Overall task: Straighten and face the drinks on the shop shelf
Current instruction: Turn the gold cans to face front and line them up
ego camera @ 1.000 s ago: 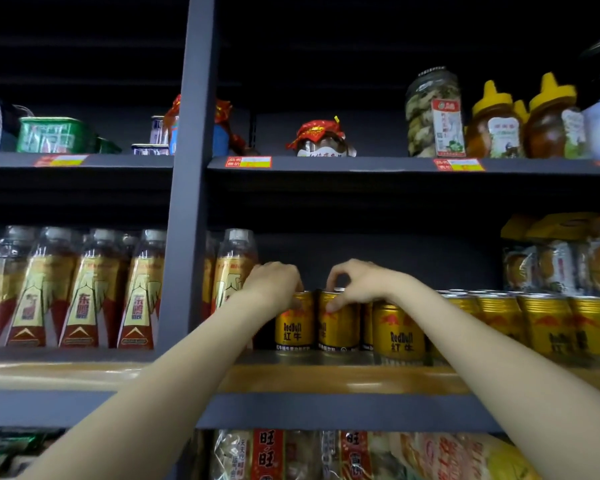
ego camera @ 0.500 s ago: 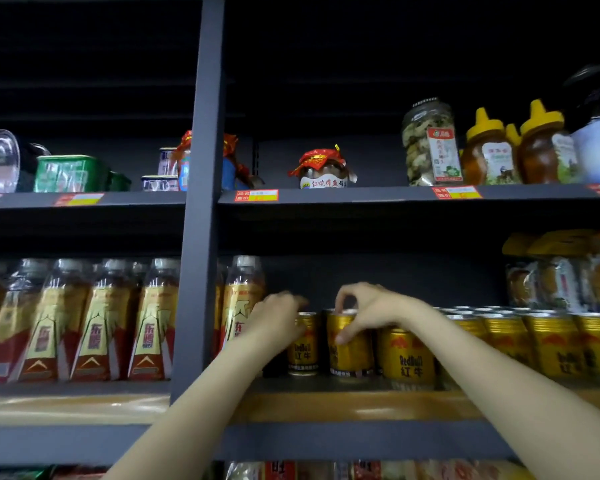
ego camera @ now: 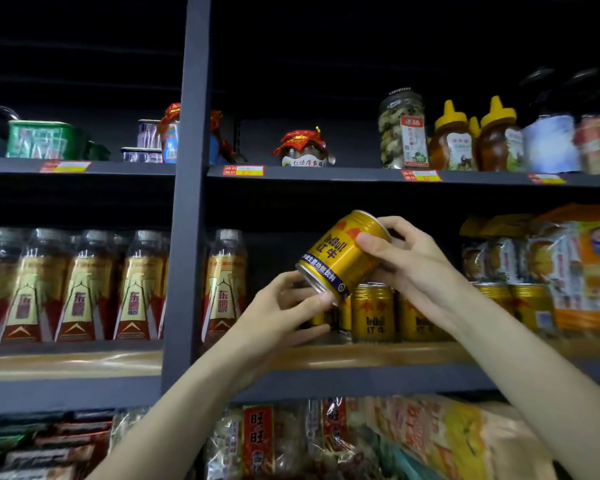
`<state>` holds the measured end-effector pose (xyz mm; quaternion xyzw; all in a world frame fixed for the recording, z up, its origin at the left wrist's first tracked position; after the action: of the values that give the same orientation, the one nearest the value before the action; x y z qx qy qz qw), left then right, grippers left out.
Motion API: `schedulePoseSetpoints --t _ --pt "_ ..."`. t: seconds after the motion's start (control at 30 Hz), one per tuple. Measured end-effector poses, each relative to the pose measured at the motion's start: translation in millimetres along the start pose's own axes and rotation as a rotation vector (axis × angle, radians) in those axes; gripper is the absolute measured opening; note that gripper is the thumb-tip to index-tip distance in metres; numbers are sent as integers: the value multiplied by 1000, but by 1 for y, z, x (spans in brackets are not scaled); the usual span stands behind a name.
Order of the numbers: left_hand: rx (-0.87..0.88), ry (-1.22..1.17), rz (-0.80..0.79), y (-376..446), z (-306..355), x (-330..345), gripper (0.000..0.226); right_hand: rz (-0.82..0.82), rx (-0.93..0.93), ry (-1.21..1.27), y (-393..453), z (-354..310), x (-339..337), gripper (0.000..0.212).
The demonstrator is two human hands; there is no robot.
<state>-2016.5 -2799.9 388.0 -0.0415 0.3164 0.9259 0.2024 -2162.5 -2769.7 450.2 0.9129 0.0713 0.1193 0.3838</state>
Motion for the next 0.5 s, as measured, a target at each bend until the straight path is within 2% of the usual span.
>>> schedulePoseSetpoints --t 0.1,0.2,0.27,0.37,0.43,0.5 --pt "-13 -142 -28 0 1 14 53 21 4 -37 -6 -3 -5 46" --pt "53 -200 62 4 6 6 51 -28 95 -86 -8 -2 -8 45" --pt "175 -49 145 3 17 -8 53 -45 232 -160 -11 6 -14 44" --pt "339 468 222 -1 38 -18 63 -5 392 -74 -17 23 -18 37" --pt "410 569 184 -3 45 -12 68 66 421 36 -18 33 -20 37" --pt "493 550 131 -5 54 -3 72 103 461 189 -19 45 -17 47"
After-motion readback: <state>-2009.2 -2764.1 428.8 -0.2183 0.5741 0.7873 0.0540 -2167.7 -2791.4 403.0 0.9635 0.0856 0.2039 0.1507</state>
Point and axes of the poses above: each hand's wrist, its own y-axis towards the middle knuckle, its own x-axis out of the palm, z = x × y, the point moved 9 cm from there along y, towards the middle knuckle, and after that the axes turned 13 degrees about y, right-handed, at the moved point
